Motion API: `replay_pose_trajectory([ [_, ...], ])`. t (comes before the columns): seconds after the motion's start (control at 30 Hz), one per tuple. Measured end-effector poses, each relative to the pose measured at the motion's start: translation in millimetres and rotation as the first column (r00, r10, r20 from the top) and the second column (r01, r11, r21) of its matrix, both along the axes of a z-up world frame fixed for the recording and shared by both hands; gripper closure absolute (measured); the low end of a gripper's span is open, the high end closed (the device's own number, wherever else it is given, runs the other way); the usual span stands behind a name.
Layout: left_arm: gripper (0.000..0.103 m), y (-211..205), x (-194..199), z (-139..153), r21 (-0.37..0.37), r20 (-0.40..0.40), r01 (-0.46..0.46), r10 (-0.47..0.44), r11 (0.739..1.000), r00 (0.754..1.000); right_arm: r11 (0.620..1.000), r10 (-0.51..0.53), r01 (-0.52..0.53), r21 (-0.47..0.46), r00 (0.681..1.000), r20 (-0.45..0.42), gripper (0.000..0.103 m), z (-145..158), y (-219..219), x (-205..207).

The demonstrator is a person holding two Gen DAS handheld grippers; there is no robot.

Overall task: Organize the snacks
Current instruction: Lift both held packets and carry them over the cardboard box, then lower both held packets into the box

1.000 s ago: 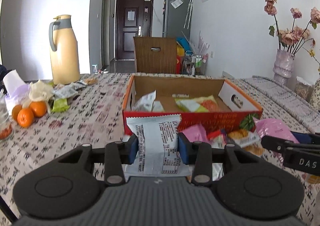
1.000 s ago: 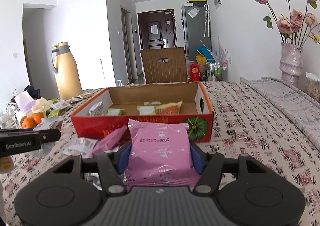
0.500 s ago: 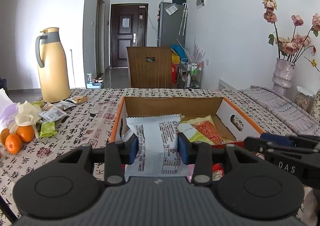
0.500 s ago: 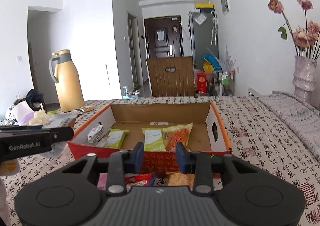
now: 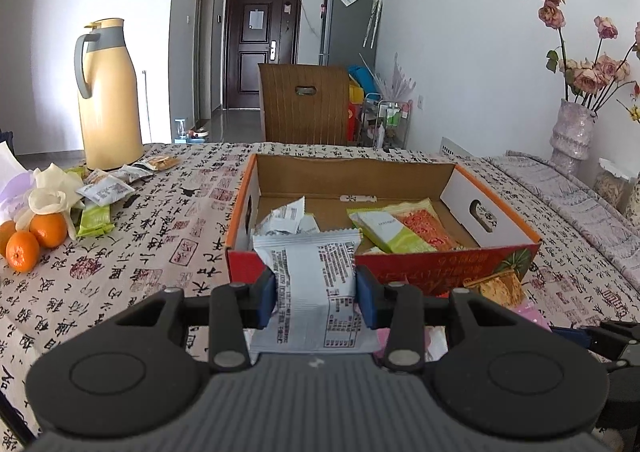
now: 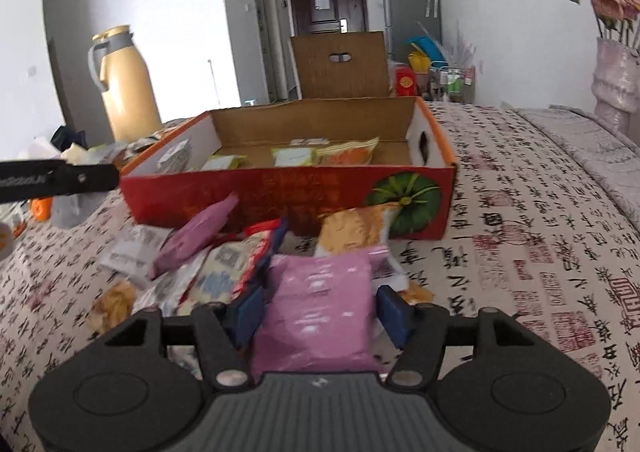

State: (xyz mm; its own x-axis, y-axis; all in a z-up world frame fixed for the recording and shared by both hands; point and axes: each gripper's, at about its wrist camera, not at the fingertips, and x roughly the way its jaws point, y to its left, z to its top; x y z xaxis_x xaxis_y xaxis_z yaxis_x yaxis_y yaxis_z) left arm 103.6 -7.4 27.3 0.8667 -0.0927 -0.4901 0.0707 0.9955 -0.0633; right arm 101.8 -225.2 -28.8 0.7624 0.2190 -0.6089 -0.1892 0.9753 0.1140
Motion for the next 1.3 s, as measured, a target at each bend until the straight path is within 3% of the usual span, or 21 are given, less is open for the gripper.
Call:
replay_pose_trajectory([
  [0.17, 0.062, -1, -3, -2, 0.001, -0.003, 0.006, -0.006, 1.000, 1.000, 0.998, 0.002, -0.002, -0.070, 1.000, 0.003, 0.044, -5, 11, -1],
  [0.63, 0.062, -7, -1, 11, 0.015, 0.038, 0.009, -0.010, 1.000, 0.999, 0.999, -0.040, 0.038, 0.013, 0.993, 0.113, 0.046, 29, -6, -8],
  [1.3, 0.062, -29, 68, 37, 0.021, 0.104, 0.023, -0.026, 1.000, 0.994, 0.997, -0.060, 0.048, 0.055, 0.967, 0.247, 0.046, 74, 2, 81],
])
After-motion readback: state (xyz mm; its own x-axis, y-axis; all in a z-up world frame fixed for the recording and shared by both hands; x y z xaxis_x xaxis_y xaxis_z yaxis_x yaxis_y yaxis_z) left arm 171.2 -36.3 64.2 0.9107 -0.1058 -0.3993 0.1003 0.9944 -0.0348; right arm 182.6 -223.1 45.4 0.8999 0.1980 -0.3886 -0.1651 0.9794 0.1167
